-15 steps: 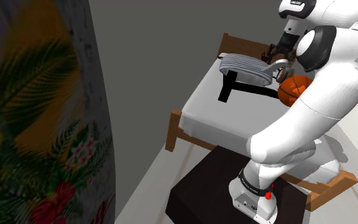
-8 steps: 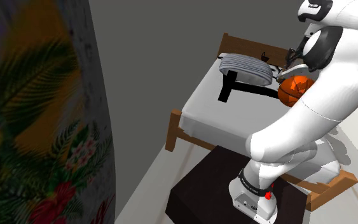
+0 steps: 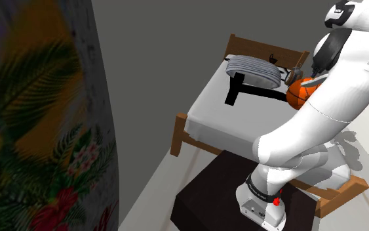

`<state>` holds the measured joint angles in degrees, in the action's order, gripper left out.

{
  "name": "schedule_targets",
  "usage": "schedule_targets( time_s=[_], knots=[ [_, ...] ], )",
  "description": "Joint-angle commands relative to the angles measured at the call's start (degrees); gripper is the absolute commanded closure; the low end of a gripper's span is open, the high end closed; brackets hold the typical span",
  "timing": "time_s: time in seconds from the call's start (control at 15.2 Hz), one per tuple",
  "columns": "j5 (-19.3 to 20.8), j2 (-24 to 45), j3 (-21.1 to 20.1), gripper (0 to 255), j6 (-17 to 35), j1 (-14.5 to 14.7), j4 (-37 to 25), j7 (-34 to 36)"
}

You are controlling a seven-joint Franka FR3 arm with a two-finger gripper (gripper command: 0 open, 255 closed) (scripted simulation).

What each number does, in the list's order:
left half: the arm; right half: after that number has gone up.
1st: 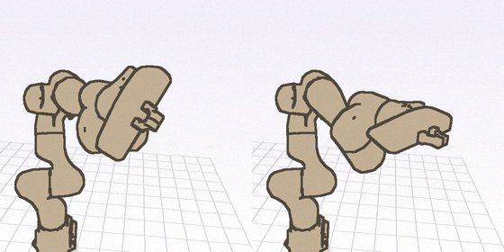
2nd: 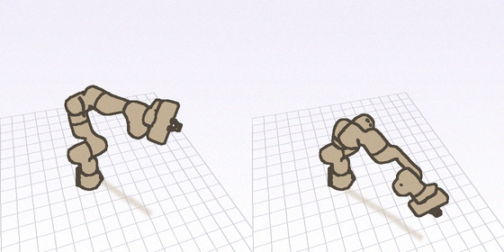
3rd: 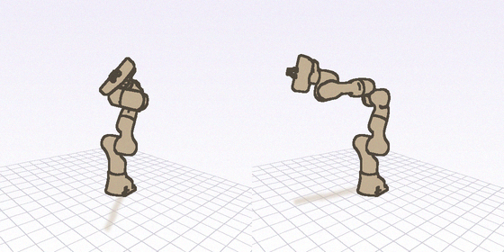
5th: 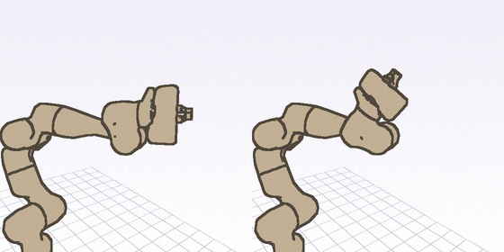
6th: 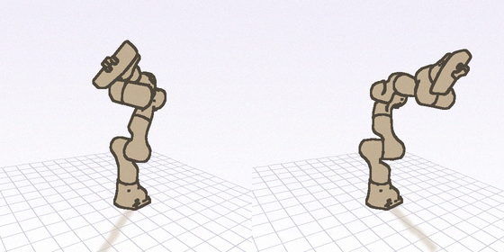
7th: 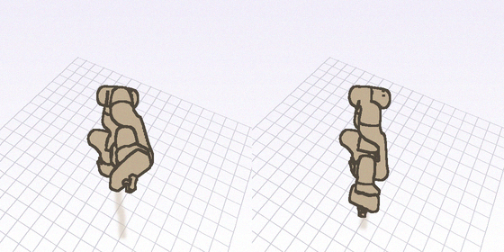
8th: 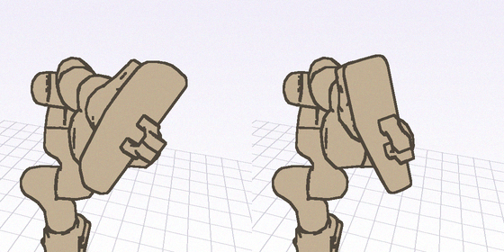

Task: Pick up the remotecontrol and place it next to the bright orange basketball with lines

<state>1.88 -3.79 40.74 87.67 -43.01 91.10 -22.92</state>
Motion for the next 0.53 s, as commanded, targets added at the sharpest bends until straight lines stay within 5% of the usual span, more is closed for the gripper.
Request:
schedule_targets(
  time_s=[0.0, 0.46],
  knots=[
    [0.43, -0.67, 0.04, 255, 1.48, -0.09, 1.95, -0.14],
    [1.41, -2.19, -0.27, 255, 7.08, -0.05, 8.74, 0.59]
  ],
)
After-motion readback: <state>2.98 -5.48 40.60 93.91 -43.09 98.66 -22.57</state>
